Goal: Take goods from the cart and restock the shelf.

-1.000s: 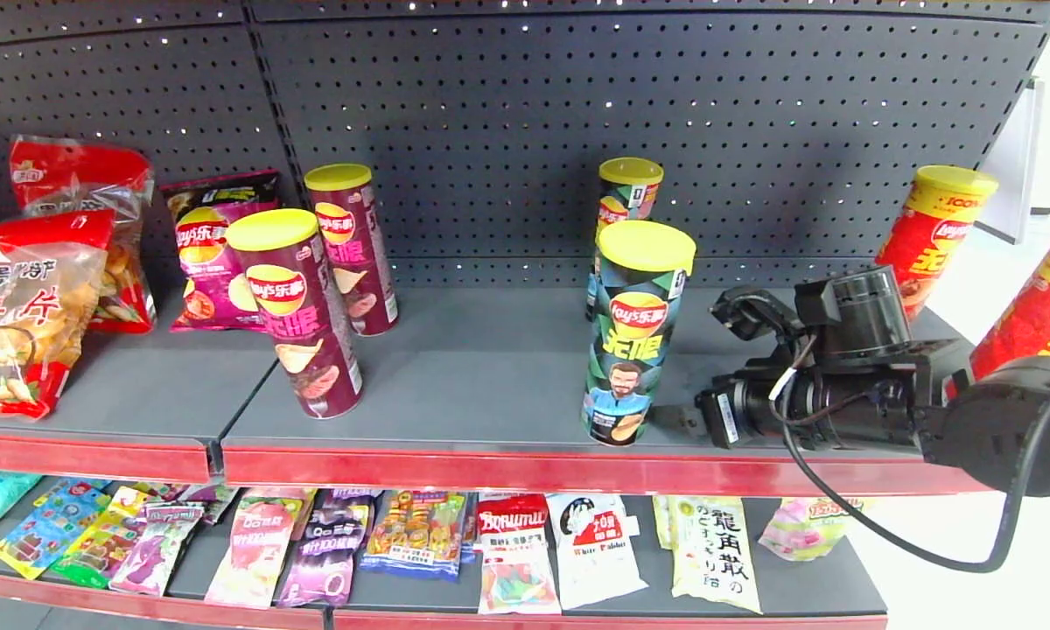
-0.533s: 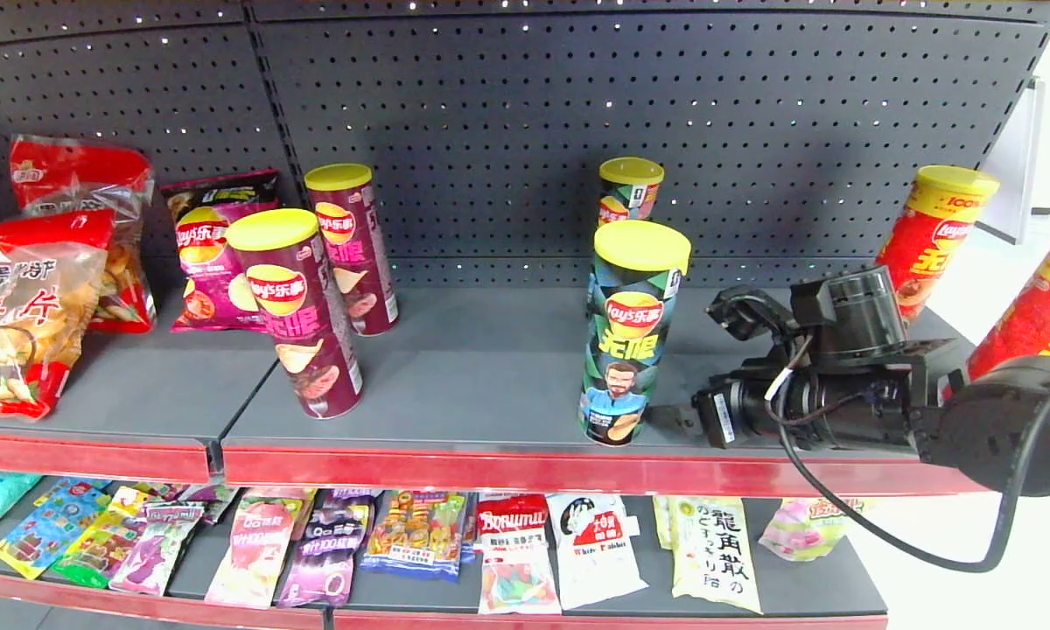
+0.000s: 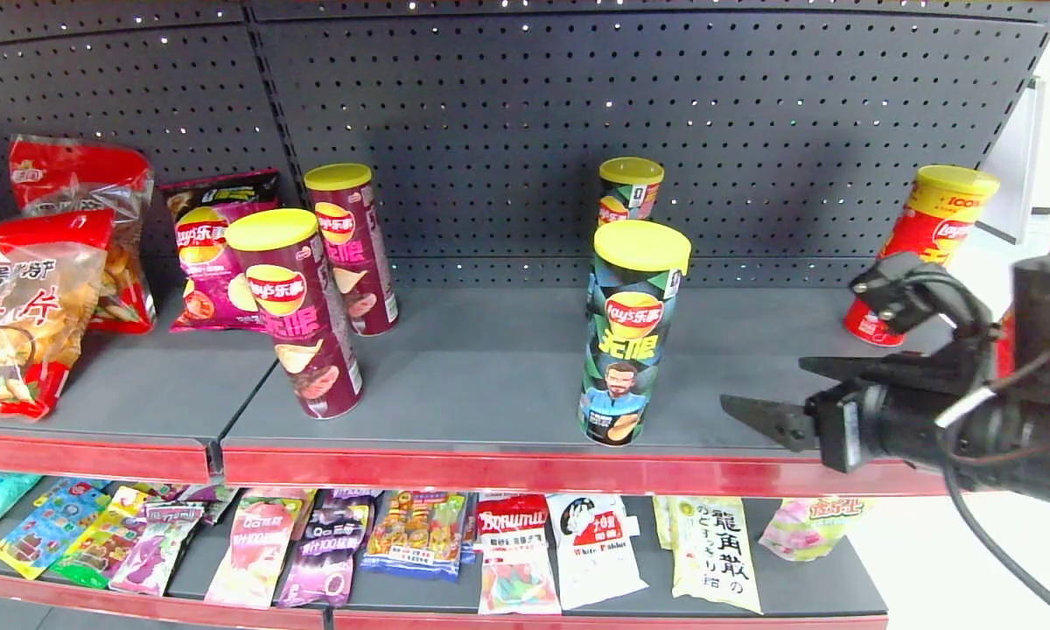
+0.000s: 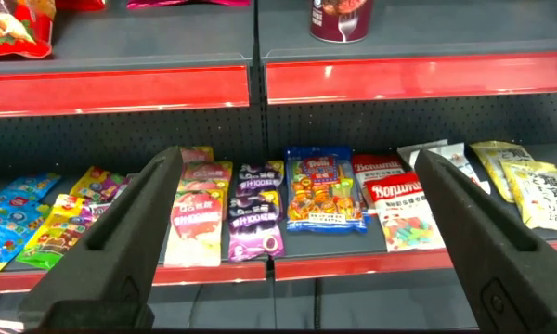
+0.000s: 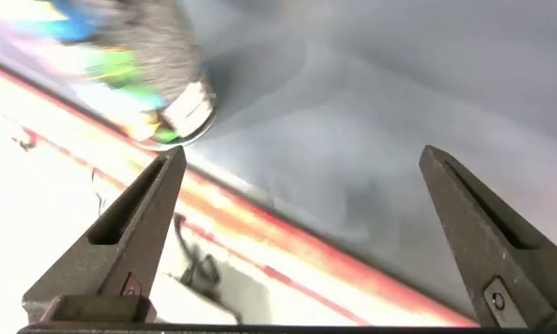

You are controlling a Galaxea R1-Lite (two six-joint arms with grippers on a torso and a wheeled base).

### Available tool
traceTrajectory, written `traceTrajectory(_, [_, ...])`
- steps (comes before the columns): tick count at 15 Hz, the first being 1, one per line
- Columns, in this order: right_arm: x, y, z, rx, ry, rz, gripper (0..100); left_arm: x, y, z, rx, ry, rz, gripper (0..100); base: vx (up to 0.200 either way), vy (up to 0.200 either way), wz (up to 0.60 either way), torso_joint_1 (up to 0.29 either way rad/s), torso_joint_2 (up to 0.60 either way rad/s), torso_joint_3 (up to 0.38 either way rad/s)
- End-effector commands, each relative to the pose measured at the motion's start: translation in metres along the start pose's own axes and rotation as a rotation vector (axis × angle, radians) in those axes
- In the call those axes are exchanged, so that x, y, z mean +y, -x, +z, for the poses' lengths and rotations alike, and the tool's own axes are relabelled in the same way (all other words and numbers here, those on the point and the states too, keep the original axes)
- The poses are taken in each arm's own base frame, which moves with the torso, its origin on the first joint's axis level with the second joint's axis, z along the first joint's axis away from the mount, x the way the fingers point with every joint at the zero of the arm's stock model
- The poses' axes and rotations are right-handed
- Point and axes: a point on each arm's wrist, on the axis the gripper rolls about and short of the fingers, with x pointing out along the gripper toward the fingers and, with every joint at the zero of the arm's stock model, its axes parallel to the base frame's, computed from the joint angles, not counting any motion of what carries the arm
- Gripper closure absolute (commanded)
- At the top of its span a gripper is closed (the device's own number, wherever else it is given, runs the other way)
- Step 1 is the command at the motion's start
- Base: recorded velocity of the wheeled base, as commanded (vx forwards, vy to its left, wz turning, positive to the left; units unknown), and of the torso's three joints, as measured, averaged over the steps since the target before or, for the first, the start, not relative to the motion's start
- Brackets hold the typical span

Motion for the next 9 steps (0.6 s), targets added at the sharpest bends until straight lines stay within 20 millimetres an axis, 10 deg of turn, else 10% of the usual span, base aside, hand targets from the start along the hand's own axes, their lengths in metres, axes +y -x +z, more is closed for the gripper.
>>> traceTrajectory(1, [0.003, 0.097, -0.039, -0.202, 0.057, -0.023, 0, 0.000, 0.000, 0.000, 0.001, -0.001, 0.000, 0, 0.000, 0.000, 0.00, 0.000, 0.00, 0.000])
traceTrajectory(9, [0.008, 0.190, -0.176, -0.290, -0.093, -0.431, 0, -0.001, 0.000, -0.005, 0.045, -0.019, -0.038, 0, 0.000, 0.000, 0.00, 0.000, 0.00, 0.000])
